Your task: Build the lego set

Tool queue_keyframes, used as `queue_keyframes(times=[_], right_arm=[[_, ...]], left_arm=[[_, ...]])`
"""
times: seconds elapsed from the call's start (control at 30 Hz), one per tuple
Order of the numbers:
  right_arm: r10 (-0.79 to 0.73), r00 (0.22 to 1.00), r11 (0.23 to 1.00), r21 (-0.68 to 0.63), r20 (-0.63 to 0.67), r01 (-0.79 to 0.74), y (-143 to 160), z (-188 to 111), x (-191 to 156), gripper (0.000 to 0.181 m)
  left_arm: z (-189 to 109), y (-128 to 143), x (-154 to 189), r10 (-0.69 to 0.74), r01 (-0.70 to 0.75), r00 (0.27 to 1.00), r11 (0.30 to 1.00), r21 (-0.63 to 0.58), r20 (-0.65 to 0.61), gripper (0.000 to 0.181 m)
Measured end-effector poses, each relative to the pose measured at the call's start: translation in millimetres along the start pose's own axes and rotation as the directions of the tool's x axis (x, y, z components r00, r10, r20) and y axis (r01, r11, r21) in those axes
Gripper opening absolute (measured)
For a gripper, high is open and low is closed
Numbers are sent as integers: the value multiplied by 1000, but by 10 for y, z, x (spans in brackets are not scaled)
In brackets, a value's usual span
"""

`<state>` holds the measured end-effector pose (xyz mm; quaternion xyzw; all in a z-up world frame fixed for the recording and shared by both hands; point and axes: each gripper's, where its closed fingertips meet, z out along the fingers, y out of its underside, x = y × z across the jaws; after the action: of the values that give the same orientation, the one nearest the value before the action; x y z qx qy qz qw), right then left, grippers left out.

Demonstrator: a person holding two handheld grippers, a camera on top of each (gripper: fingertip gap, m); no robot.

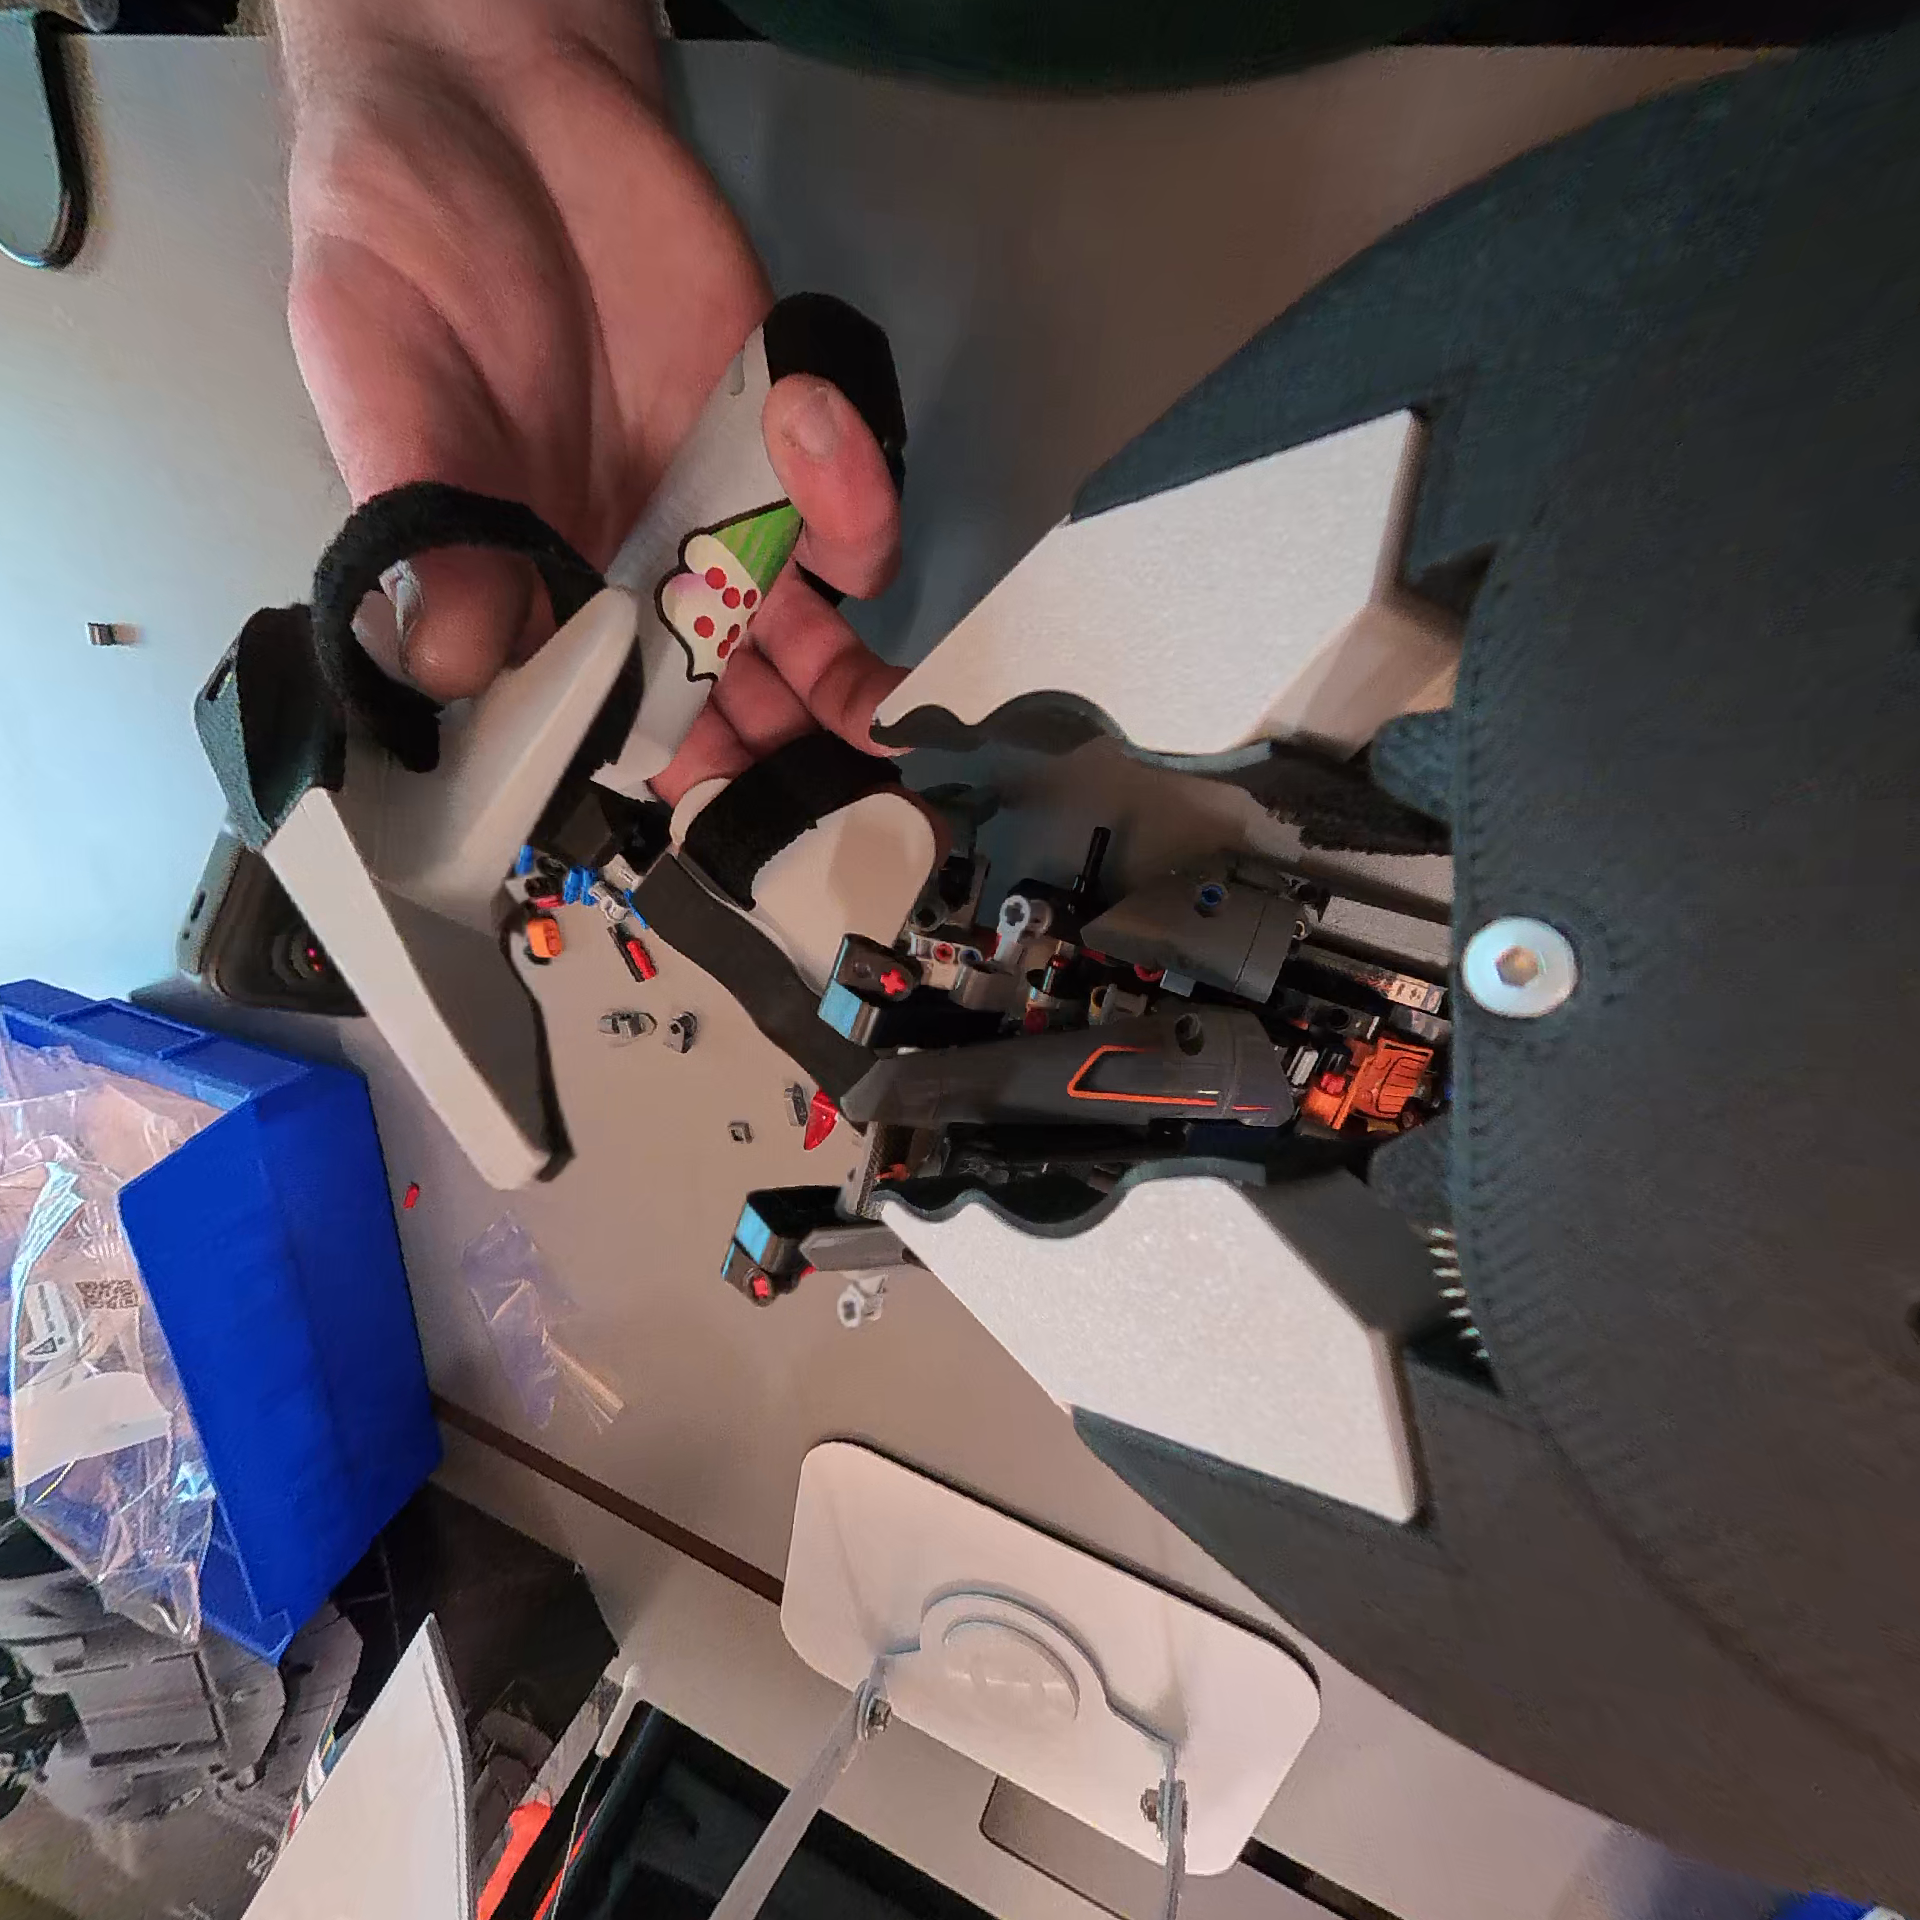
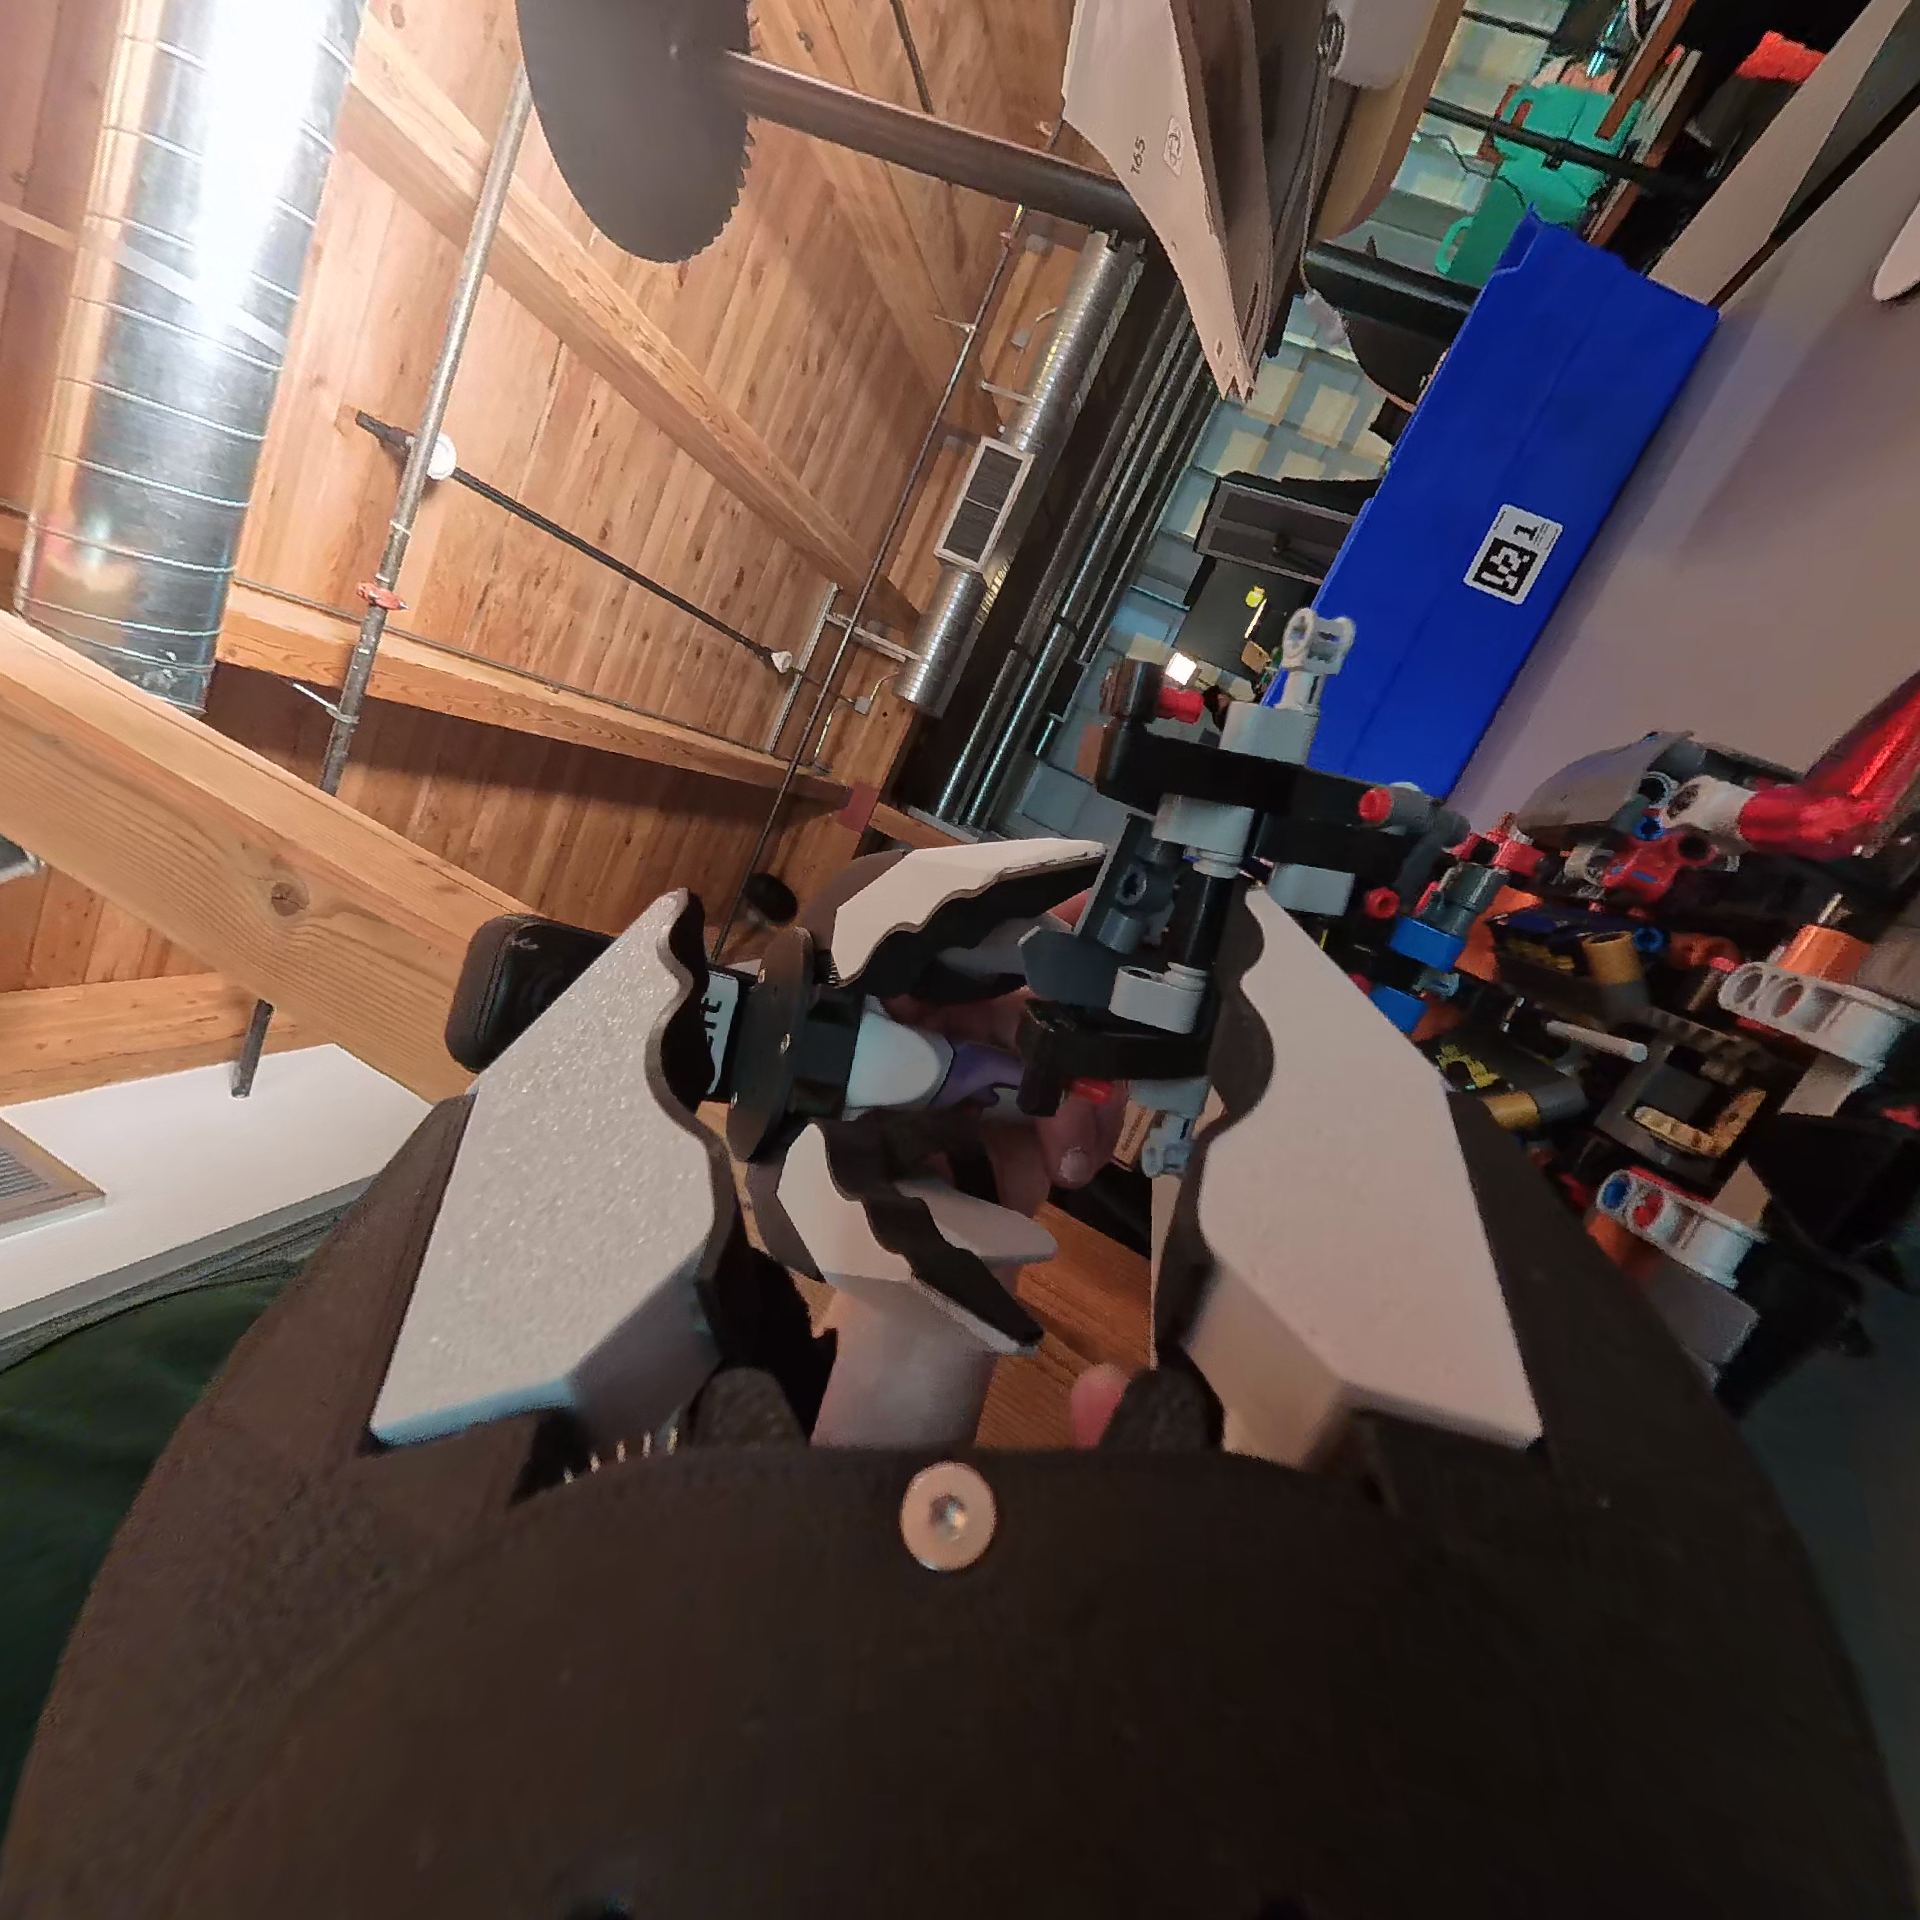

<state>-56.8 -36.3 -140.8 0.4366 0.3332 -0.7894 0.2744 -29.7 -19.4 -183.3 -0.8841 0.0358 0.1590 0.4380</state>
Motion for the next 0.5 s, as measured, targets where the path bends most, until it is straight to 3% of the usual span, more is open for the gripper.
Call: queue_keyframes(times=[0.5], right_arm=[[21,1000,1000,-1,-22,-21,-2,24,31,102]], left_arm=[[17,-1,-1,-14,14,1000,1000,15,-7,81]])
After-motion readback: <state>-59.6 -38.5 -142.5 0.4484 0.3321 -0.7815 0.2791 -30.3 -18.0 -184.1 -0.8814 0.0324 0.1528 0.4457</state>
